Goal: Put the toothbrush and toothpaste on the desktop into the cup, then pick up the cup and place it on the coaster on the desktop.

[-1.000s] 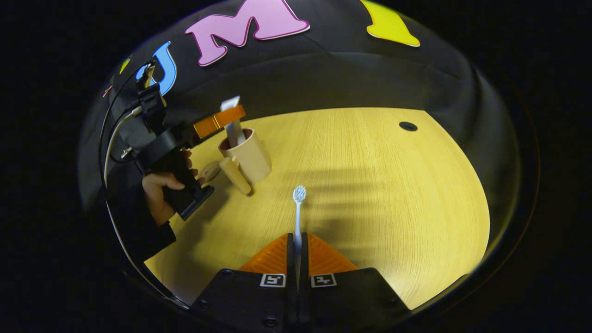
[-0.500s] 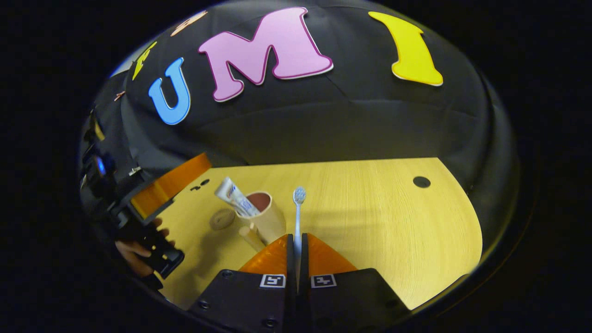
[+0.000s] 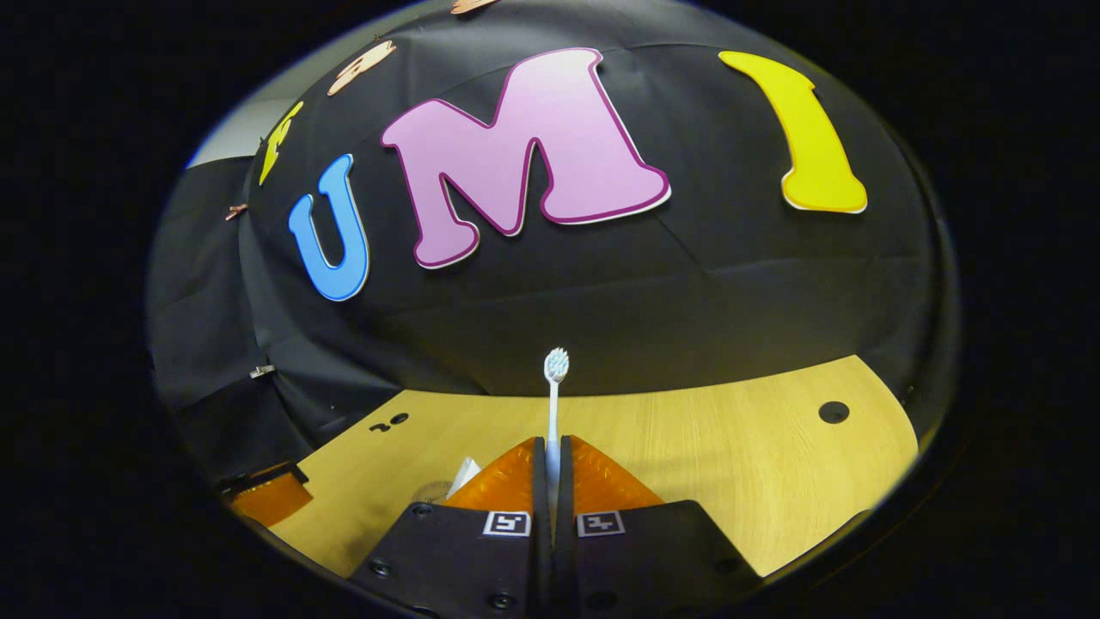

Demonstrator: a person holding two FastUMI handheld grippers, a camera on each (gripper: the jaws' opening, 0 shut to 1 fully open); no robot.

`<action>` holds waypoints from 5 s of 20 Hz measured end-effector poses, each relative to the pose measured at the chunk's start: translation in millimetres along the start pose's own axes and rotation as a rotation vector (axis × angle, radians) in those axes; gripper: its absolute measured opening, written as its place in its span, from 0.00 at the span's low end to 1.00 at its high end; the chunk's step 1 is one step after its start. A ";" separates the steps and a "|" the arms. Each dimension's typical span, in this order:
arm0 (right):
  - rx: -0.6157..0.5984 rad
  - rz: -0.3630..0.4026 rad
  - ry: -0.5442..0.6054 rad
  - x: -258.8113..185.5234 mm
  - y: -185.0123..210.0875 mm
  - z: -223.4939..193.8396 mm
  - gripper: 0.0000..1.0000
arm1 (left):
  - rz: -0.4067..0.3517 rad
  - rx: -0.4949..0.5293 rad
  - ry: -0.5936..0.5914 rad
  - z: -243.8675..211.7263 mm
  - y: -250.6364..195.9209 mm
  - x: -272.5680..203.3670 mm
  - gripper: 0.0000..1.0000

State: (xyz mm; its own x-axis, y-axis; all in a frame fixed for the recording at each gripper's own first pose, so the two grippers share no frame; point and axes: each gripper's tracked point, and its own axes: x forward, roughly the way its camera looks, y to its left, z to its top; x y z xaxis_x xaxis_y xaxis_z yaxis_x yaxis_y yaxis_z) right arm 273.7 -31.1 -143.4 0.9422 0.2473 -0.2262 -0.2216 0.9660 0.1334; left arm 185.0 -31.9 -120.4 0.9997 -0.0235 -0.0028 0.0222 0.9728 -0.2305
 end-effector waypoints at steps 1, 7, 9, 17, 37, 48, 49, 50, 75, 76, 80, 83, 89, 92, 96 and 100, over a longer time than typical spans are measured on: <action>-0.001 0.013 -0.024 6.7 3.1 2.5 0.05 | -0.001 -0.007 0.003 -4.0 2.1 -1.4 0.97; -0.004 0.086 -0.119 39.2 16.6 -4.3 0.05 | 0.010 -0.031 0.025 -29.4 4.0 2.9 0.97; -0.015 0.092 -0.140 46.7 16.8 -6.8 0.05 | 0.024 -0.042 0.039 -40.1 4.8 6.6 0.97; 0.014 0.094 -0.212 59.5 10.5 1.5 0.05 | -0.004 -0.073 0.050 -55.2 -10.0 16.4 0.98; -0.063 0.182 -0.128 9.6 32.9 -46.5 0.67 | 0.007 -0.088 0.087 -85.2 -1.6 13.1 0.98; -0.003 0.036 0.166 -16.8 16.7 -58.2 0.96 | 0.031 0.012 0.154 -86.5 16.6 -53.6 0.98; 0.015 0.035 0.199 -15.6 19.0 -60.9 0.96 | 0.038 0.045 0.173 -90.3 19.9 -61.8 0.98; 0.027 0.031 0.234 -12.6 20.7 -64.0 0.98 | 0.046 0.069 0.192 -94.1 25.6 -70.6 0.98; -0.122 -0.101 0.953 18.5 33.5 -185.8 1.00 | 0.195 0.047 0.360 -79.8 126.8 -156.1 0.98; -0.120 -0.108 0.963 19.1 32.8 -188.1 1.00 | 0.205 0.046 0.367 -79.0 129.9 -161.2 0.98; -0.175 -0.113 1.016 17.7 30.2 -202.1 1.00 | 0.208 0.039 0.403 -88.3 134.5 -170.7 0.98; -0.183 -0.113 1.035 16.6 32.2 -207.0 0.78 | 0.213 0.051 0.411 -92.0 136.5 -171.4 0.98; -0.150 -0.099 1.065 15.1 43.4 -214.9 0.53 | 0.192 0.042 0.428 -95.0 123.8 -176.5 0.98; -0.168 -0.106 1.062 18.8 44.3 -215.2 0.41 | 0.175 0.072 0.439 -96.0 116.7 -175.8 0.98; -0.174 -0.085 1.053 18.4 46.4 -213.6 0.38 | 0.158 0.084 0.450 -95.6 108.8 -176.6 0.98; -0.182 -0.062 1.006 23.6 59.7 -202.3 0.37 | 0.139 0.085 0.462 -101.0 99.9 -180.3 0.98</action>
State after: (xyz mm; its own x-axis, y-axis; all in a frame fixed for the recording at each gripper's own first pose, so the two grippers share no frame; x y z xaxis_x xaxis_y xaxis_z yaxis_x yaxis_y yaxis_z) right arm 231.8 47.8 -336.0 0.3243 0.0650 -0.9437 -0.2934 0.9554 -0.0351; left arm 6.1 46.3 -241.1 0.8855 0.0274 -0.4639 -0.0917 0.9889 -0.1167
